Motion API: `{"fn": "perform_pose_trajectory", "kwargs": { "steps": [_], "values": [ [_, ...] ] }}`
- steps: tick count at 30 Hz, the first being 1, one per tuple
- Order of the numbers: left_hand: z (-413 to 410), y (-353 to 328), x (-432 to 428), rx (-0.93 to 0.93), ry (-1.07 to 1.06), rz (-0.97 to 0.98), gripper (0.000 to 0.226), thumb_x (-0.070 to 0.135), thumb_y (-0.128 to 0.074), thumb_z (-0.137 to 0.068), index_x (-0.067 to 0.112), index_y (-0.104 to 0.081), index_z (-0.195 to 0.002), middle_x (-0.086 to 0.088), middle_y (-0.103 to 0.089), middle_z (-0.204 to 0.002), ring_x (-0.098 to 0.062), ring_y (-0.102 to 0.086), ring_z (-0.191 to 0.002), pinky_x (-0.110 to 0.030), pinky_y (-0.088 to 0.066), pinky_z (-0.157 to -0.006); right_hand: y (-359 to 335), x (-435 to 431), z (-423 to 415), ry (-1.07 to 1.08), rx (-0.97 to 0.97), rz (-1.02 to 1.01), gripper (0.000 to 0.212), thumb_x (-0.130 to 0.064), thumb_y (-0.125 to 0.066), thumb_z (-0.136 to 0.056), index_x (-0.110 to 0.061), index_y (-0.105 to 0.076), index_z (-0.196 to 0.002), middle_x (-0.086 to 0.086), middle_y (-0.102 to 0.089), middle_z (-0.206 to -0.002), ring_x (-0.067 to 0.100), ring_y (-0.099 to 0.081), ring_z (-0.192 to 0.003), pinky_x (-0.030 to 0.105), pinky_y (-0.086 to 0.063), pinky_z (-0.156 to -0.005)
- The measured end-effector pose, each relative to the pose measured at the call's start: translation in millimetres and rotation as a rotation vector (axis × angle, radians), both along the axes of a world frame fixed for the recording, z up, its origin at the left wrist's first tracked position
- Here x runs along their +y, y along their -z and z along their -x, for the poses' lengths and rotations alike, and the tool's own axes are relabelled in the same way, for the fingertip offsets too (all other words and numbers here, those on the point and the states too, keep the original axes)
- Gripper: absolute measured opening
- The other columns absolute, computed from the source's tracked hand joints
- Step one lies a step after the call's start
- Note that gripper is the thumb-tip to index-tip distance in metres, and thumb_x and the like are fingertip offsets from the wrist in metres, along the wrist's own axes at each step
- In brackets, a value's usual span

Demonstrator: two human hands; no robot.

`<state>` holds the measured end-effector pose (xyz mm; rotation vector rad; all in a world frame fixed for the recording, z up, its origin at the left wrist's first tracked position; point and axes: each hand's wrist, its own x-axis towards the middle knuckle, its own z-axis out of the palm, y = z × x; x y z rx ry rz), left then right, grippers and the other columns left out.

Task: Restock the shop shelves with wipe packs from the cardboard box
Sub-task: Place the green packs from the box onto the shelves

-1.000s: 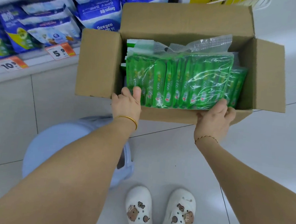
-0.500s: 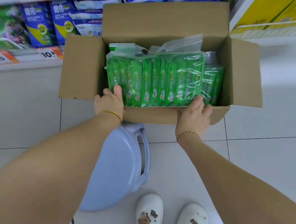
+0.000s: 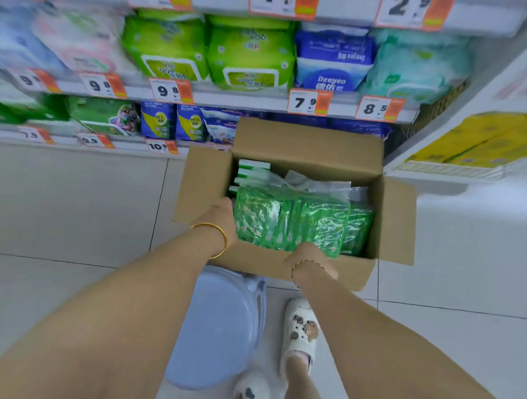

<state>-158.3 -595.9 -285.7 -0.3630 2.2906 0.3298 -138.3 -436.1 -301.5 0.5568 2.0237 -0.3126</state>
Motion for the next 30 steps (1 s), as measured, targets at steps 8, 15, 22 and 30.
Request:
{"fn": "perform_pose_trajectory", "kwargs": {
  "steps": [8, 15, 22, 30],
  "values": [
    [26.1, -84.0, -72.3, 0.010, 0.011, -0.049, 0.051, 0.011, -0.052, -0.089, 0.005, -0.032, -0.135, -0.021, -0.053, -0.125, -0.037, -0.053, -0.114, -0.042, -0.045, -0.092, -94.6, -67.8, 34.3, -0.071, 0.173, 0.045, 0.009, -0.010, -0.047, -0.086, -0.013, -0.045, -0.078, 0.003, -0.052, -0.079, 0.025, -0.056, -0.083, 0.035, -0.045, -0.080],
    [21.8, -142.0, -175.1, 0.057, 0.152, -0.146, 0.031, 0.012, -0.048, -0.090, 0.005, -0.048, -0.121, -0.010, -0.059, -0.109, -0.032, -0.058, -0.105, -0.036, -0.047, -0.085, -128.0, -161.5, -2.2, 0.137, 0.234, 0.010, 0.014, -0.011, -0.047, -0.087, -0.009, -0.053, -0.099, 0.010, -0.060, -0.097, 0.027, -0.058, -0.091, 0.035, -0.049, -0.081],
    [19.9, -190.5, -192.8, 0.037, 0.371, -0.102, 0.025, 0.005, -0.045, -0.092, 0.002, -0.051, -0.116, -0.015, -0.056, -0.096, -0.027, -0.052, -0.086, -0.030, -0.039, -0.071, -164.5, -192.5, -25.7, 0.297, 0.248, -0.024, 0.007, -0.009, -0.045, -0.087, -0.011, -0.048, -0.094, 0.010, -0.059, -0.101, 0.028, -0.058, -0.096, 0.035, -0.047, -0.082],
    [43.0, -206.4, -153.6, 0.022, 0.377, -0.002, 0.034, 0.014, -0.046, -0.094, 0.000, -0.049, -0.125, -0.018, -0.058, -0.122, -0.031, -0.057, -0.113, -0.037, -0.046, -0.094, -188.0, -153.4, 1.5, 0.275, 0.282, -0.017, 0.013, -0.013, -0.046, -0.090, -0.008, -0.053, -0.100, 0.007, -0.052, -0.090, 0.025, -0.052, -0.082, 0.031, -0.042, -0.072]
  ]
}}
